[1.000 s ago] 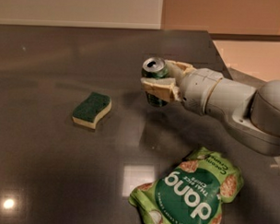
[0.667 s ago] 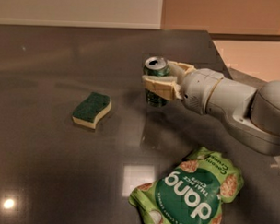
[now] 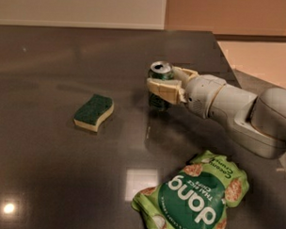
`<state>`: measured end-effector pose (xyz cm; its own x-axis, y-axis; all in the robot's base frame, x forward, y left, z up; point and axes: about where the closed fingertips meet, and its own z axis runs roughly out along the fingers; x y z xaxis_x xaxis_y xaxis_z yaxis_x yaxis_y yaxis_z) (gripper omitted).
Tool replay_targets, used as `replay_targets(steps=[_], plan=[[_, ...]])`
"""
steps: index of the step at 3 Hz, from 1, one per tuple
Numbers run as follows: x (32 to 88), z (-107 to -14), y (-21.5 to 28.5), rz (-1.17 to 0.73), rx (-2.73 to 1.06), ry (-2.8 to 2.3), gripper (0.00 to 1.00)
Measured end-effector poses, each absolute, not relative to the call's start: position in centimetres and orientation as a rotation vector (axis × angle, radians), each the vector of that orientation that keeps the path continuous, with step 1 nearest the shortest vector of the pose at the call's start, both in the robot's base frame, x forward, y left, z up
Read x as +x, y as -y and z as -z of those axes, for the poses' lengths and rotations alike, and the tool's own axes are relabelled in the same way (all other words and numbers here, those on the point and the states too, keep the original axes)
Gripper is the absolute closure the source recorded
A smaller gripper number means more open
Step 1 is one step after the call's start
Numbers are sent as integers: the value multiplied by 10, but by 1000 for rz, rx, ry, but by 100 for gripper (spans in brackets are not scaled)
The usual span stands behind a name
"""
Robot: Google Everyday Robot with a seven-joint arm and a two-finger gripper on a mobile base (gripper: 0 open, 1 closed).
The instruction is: Place green can upright
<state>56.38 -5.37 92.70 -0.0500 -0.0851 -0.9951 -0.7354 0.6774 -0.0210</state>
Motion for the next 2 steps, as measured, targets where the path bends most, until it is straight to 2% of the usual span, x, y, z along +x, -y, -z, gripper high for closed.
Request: replay_targets(steps=[1, 2], plan=[[569, -920, 54, -604, -707, -1535, 100], [572, -915, 54, -612, -712, -1516, 82]])
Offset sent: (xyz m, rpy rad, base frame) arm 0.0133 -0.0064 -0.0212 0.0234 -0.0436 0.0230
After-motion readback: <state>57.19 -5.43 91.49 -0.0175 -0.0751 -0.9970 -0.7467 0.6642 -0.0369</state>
